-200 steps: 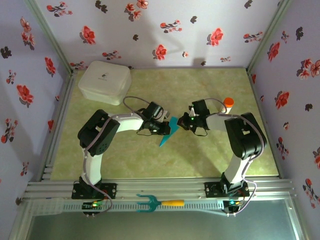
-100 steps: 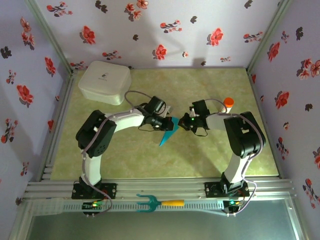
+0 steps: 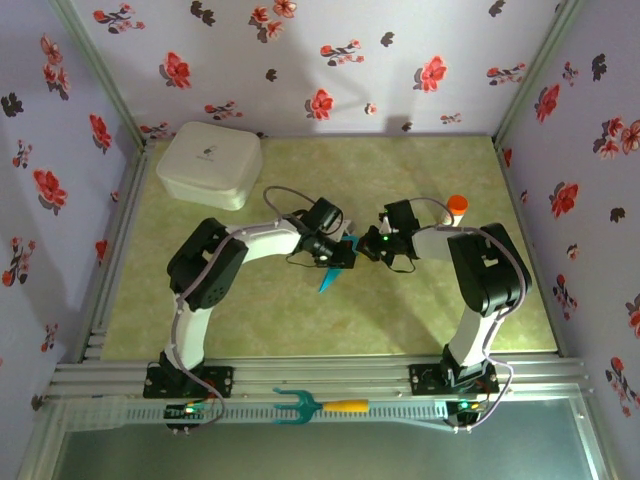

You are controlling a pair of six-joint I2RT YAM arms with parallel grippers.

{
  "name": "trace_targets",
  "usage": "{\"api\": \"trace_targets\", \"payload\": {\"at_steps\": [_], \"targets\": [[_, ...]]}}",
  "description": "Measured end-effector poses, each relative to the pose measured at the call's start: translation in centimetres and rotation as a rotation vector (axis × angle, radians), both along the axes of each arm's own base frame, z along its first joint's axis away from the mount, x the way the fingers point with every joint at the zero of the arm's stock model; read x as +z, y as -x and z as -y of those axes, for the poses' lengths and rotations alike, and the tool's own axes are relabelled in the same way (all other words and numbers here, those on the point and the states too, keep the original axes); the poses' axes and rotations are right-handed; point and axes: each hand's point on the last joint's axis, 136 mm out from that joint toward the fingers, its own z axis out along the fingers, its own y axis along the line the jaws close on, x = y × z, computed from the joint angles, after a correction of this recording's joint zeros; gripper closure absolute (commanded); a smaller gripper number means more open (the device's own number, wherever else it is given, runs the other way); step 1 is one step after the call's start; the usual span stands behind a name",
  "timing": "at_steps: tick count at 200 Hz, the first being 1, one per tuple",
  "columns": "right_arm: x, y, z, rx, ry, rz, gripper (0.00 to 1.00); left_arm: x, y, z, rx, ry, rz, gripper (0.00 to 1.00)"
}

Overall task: Fold a paper plane with a square sheet of paper (pick it up from the middle)
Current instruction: Fold the wing for the fifth time at the center of the table.

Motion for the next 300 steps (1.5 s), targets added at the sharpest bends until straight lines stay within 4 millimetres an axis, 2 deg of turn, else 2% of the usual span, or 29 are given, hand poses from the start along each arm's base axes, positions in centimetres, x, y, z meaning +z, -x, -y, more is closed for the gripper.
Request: {"api": "trace_targets", "payload": {"at_steps": [31,74,165,300], "targets": [[0.0,0.0,0.0,0.0,-0.001,0.001,1.0,-0.4,-0.1,-0.3,0.01,-0.02,0.007,1.0],[0.0,0.0,0.0,0.0,-0.003,0.005,1.0,-2.0,0.7,-1.4,0.014,-0.056,-0.014,1.0],[0.0,0.0,0.0,0.0,-0.003,0.006,1.0,-2.0,1.5,-2.3,0.015,-0.044,-0.001,0.99],[-0.1,0.0,0.0,0.0,-0.003,0.006,1.0,-2.3,5.0,-6.4,0.04,-0.087,-0.025,1.0]]}}
